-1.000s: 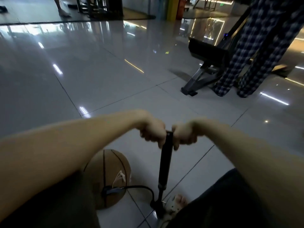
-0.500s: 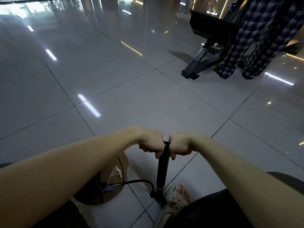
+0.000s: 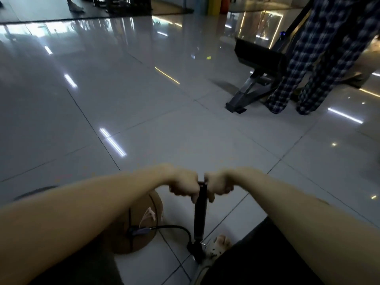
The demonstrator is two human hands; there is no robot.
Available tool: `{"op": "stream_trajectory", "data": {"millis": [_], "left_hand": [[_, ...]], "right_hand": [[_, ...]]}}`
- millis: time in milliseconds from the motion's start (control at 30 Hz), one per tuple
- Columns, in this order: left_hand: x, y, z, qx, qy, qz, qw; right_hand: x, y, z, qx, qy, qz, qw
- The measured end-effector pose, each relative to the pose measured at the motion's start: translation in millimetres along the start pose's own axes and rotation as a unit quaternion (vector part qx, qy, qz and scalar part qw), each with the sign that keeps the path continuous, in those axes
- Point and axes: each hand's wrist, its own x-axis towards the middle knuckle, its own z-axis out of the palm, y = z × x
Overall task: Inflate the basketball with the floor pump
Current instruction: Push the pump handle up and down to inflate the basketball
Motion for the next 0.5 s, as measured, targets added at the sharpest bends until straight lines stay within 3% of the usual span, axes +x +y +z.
{"op": "stream_trajectory", "data": {"millis": [200, 333, 500], "left_hand": [[-57.5, 17.8, -87.2, -0.05, 0.024, 0.027, 0.998], [-16.1, 12.7, -46.2, 0.026, 0.047, 0.031, 0.998], [34.9, -1.2, -1.6, 0.008, 0.03, 0.052, 0.998]], "right_hand": [[-54.5, -16.1, -82.6, 0.065, 0.049, -0.043, 0.996], [-27.5, -0.7, -37.5, 0.04, 0.045, -0.004, 0.998], [19.2, 26.3, 14.2, 0.071, 0.036, 0.009, 0.997]]}}
